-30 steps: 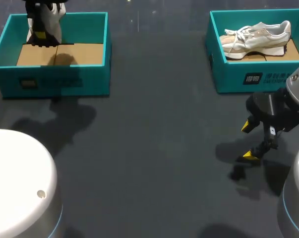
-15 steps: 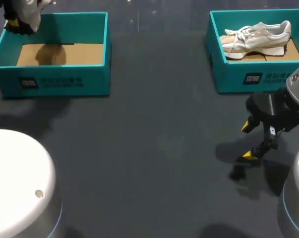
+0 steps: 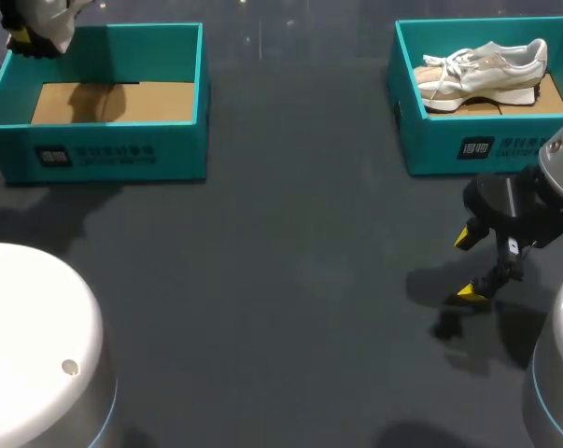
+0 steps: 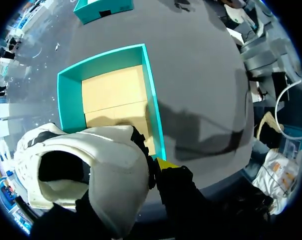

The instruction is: Take the shoe out of the shoebox, open the shoe tongue, remove and reinsert the insole, then place the shoe into the shoebox

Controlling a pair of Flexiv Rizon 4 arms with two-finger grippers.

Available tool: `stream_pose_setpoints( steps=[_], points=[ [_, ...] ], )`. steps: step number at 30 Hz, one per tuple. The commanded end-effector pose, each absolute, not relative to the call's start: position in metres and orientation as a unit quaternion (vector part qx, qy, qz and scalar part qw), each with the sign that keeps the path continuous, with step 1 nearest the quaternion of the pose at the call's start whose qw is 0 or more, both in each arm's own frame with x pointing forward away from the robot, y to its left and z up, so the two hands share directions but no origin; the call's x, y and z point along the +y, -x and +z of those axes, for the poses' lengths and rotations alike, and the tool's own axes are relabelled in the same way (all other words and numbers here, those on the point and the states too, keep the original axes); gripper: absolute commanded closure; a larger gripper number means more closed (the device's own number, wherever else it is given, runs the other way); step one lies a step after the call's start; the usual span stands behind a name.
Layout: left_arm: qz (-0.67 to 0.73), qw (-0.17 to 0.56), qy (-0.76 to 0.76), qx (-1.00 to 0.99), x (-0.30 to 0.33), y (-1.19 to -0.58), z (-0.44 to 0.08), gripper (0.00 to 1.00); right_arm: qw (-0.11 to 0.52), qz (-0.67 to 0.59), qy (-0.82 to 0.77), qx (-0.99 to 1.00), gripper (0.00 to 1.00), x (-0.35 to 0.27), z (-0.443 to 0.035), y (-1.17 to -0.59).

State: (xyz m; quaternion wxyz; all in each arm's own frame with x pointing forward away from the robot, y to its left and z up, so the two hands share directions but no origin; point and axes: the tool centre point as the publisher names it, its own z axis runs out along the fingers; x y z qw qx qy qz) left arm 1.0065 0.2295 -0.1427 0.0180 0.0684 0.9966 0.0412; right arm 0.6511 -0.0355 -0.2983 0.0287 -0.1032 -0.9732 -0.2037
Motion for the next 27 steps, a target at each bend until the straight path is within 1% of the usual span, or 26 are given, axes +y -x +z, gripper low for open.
stream_pose_setpoints(
  steps=[1, 4, 9, 12, 16, 17, 27],
  points=[
    [0.030, 0.010, -0.062, 0.998, 0.250, -1.031, -0.154, 1.00, 0.027, -0.203, 0.103, -0.973, 0.00, -0.035, -0.299, -0.649],
    [0.022, 0.007, -0.065, 0.998, 0.262, -1.044, -0.163, 1.00, 0.027, -0.203, 0.103, -0.973, 0.00, -0.035, -0.299, -0.649],
    [0.027, 0.010, -0.121, 0.992, 0.273, -1.050, -0.174, 1.00, 0.027, -0.203, 0.103, -0.973, 0.00, -0.035, -0.299, -0.649],
    [0.020, 0.013, -0.168, 0.986, 0.278, -1.053, -0.178, 1.00, 0.027, -0.203, 0.103, -0.973, 0.00, -0.035, -0.299, -0.649],
    [-0.007, 0.041, -0.290, 0.956, 0.289, -1.051, -0.179, 1.00, 0.027, -0.203, 0.103, -0.973, 0.00, -0.035, -0.299, -0.649],
    [-0.017, 0.040, -0.300, 0.953, 0.291, -1.051, -0.179, 1.00, 0.027, -0.203, 0.103, -0.973, 0.00, -0.035, -0.299, -0.649],
    [-0.017, 0.040, -0.300, 0.953, 0.291, -1.051, -0.179, 1.00, 0.027, -0.203, 0.103, -0.973, 0.00, -0.035, -0.299, -0.649]
  ],
)
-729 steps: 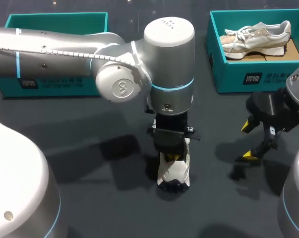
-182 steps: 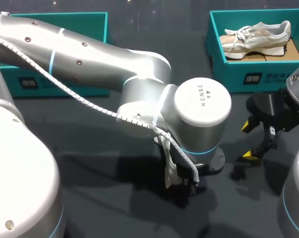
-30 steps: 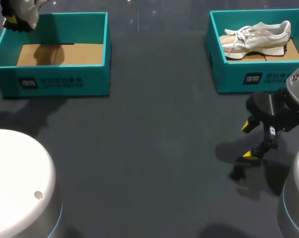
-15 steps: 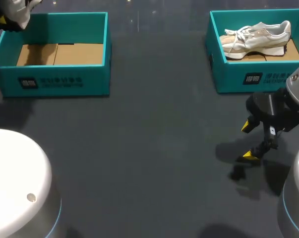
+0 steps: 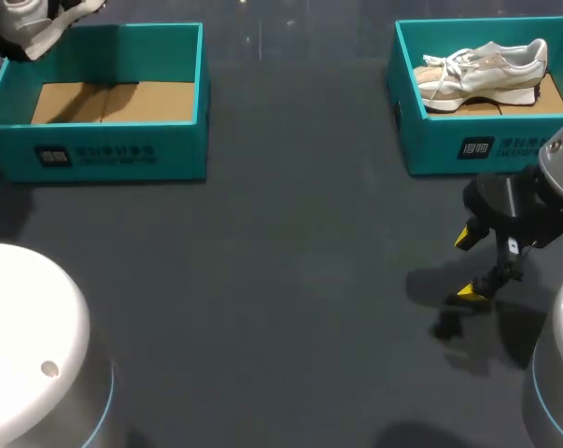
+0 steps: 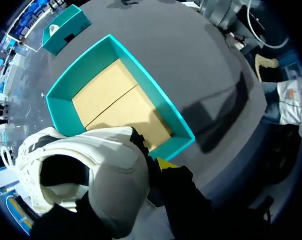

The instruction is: Take the shoe out of the shoebox, open the shoe tongue, remove and reinsert the insole, then place the shoe into the shoebox

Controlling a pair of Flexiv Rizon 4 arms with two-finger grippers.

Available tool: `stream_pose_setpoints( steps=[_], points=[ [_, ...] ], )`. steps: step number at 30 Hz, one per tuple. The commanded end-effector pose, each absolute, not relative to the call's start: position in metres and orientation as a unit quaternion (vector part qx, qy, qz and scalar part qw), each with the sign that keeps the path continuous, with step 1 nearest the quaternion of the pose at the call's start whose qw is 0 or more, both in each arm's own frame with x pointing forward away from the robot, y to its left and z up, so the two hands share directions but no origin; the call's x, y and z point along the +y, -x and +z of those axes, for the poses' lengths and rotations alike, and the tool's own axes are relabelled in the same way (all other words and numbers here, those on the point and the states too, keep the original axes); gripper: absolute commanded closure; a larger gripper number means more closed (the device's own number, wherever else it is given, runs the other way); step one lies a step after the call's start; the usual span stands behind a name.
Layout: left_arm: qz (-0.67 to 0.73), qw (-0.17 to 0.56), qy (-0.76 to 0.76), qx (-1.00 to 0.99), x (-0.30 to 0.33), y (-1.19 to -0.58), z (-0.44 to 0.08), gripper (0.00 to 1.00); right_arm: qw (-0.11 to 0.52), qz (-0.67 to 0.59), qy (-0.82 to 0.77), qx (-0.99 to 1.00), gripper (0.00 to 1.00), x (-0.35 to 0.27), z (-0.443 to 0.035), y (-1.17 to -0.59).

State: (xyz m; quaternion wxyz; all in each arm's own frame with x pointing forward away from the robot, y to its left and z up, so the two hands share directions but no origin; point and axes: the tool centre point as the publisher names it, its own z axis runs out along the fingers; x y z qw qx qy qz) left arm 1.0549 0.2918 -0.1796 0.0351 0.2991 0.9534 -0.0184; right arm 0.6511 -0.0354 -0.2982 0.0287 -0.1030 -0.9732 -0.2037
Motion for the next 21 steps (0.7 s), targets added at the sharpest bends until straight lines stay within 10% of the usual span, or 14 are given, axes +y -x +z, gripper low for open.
stream_pose_setpoints(
  steps=[1, 21],
  points=[
    [-0.017, 0.040, -0.300, 0.953, 0.291, -1.051, -0.179, 1.00, 0.027, -0.203, 0.103, -0.973, 0.00, -0.035, -0.299, -0.649],
    [0.021, 0.040, -0.614, 0.788, 0.326, -1.066, -0.196, 1.00, 0.027, -0.203, 0.103, -0.973, 0.00, -0.035, -0.299, -0.649]
  ],
)
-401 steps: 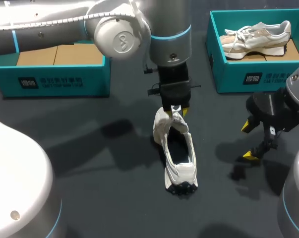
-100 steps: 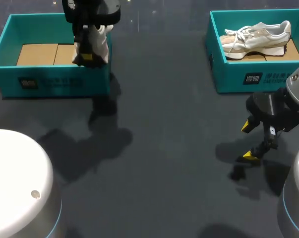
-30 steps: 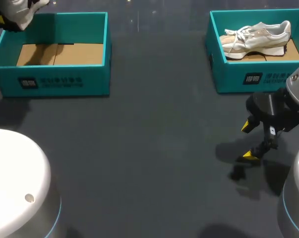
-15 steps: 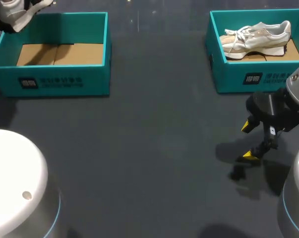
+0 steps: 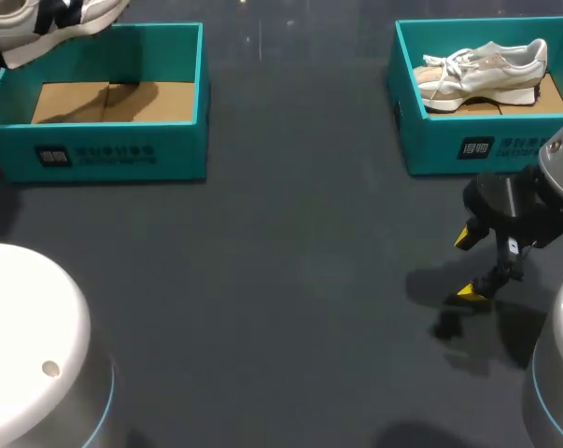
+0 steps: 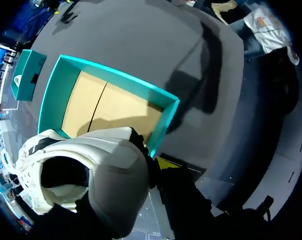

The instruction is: Take the shoe out of the shoebox, open the shoe tongue, remove and reinsert the insole, then place the shoe into the shoebox

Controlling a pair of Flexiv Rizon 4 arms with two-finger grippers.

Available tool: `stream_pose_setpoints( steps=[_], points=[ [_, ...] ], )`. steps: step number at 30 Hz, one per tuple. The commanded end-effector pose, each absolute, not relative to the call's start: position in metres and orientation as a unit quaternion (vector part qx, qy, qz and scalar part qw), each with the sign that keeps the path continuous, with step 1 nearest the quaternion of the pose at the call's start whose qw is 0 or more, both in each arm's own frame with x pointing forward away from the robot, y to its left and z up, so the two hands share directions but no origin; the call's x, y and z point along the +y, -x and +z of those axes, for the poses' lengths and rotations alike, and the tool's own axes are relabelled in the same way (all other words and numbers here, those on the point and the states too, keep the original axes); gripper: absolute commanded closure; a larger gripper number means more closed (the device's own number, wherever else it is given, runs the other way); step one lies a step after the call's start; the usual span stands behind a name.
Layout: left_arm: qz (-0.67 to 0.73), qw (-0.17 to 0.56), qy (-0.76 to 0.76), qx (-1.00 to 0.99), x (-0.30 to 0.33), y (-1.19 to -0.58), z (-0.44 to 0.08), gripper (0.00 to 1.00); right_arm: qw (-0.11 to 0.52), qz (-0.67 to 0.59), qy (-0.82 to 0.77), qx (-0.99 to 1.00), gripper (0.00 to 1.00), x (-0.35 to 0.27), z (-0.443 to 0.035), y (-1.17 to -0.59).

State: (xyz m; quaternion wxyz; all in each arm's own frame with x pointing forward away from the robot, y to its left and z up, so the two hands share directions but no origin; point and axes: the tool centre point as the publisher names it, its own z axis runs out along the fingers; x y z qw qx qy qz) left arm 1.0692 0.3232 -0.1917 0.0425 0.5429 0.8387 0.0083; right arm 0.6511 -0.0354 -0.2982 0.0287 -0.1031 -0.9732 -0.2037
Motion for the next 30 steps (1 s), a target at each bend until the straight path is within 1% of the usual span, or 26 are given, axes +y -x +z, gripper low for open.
stream_pose_setpoints(
  steps=[1, 13, 15, 22, 30],
  points=[
    [0.015, 0.037, -0.609, 0.792, 0.326, -1.066, -0.198, 1.00, 0.027, -0.203, 0.103, -0.973, 0.00, -0.035, -0.299, -0.649],
    [0.015, 0.037, -0.609, 0.792, 0.326, -1.066, -0.198, 1.00, 0.027, -0.203, 0.103, -0.973, 0.00, -0.035, -0.299, -0.649],
    [0.038, 0.049, -0.631, 0.773, 0.323, -1.068, -0.201, 1.00, 0.027, -0.203, 0.103, -0.973, 0.00, -0.035, -0.299, -0.649],
    [0.038, 0.046, -0.691, 0.720, 0.325, -1.072, -0.214, 1.00, 0.027, -0.203, 0.103, -0.973, 0.00, -0.035, -0.299, -0.649],
    [0.039, 0.030, -0.705, 0.708, 0.325, -1.070, -0.228, 1.00, 0.027, -0.203, 0.103, -0.973, 0.00, -0.035, -0.299, -0.649]
  ],
)
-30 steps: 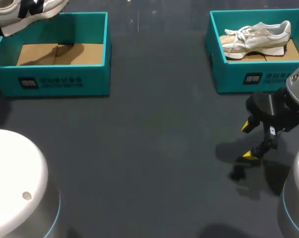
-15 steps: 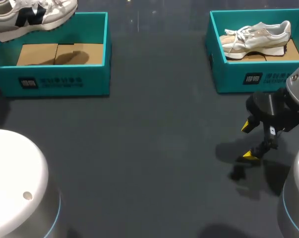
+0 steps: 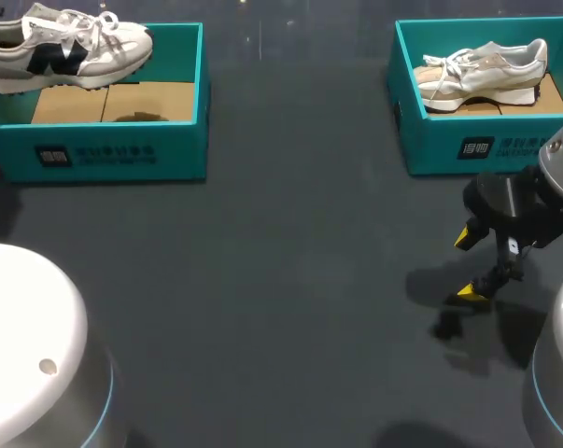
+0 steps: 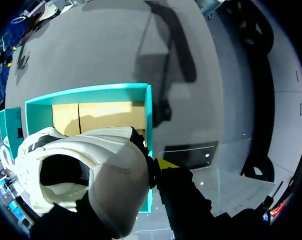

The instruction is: Take the shoe out of the shoebox, open the shoe tongue, remove and reinsert the insole, then place the shoe into the shoebox

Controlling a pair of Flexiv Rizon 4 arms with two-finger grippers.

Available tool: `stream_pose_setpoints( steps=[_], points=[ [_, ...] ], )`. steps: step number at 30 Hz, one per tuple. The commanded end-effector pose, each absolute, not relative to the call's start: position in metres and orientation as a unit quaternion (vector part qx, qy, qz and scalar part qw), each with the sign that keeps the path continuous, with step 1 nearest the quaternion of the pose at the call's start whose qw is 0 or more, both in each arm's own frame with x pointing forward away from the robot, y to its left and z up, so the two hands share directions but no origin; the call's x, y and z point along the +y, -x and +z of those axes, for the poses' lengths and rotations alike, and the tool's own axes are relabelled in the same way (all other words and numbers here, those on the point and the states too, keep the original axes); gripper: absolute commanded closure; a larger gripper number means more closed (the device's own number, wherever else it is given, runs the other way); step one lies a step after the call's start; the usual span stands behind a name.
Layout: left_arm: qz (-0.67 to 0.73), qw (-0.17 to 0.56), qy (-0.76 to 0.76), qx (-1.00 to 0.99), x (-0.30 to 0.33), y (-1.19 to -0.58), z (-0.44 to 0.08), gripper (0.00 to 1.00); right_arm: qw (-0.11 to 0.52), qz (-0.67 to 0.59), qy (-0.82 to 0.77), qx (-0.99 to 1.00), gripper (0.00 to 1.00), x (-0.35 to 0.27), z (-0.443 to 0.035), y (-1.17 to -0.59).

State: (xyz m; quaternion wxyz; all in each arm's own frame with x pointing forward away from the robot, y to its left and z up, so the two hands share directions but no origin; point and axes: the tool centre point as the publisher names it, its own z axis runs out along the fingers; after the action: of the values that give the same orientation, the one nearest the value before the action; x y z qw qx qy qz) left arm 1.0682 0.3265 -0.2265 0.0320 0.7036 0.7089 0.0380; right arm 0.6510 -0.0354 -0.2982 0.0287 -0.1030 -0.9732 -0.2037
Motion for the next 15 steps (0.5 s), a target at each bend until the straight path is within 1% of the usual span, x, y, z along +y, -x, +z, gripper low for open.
stream_pose_setpoints(
  steps=[1, 9, 15],
  points=[
    [0.039, 0.029, -0.706, 0.707, 0.324, -1.068, -0.228, 1.00, 0.027, -0.203, 0.103, -0.973, 0.00, -0.035, -0.299, -0.649],
    [0.042, 0.026, -0.715, 0.697, 0.320, -1.062, -0.231, 1.00, 0.027, -0.203, 0.103, -0.973, 0.00, -0.035, -0.299, -0.649],
    [0.049, 0.003, -0.722, 0.690, 0.316, -1.057, -0.243, 1.00, 0.027, -0.203, 0.103, -0.973, 0.00, -0.035, -0.299, -0.649]
  ],
)
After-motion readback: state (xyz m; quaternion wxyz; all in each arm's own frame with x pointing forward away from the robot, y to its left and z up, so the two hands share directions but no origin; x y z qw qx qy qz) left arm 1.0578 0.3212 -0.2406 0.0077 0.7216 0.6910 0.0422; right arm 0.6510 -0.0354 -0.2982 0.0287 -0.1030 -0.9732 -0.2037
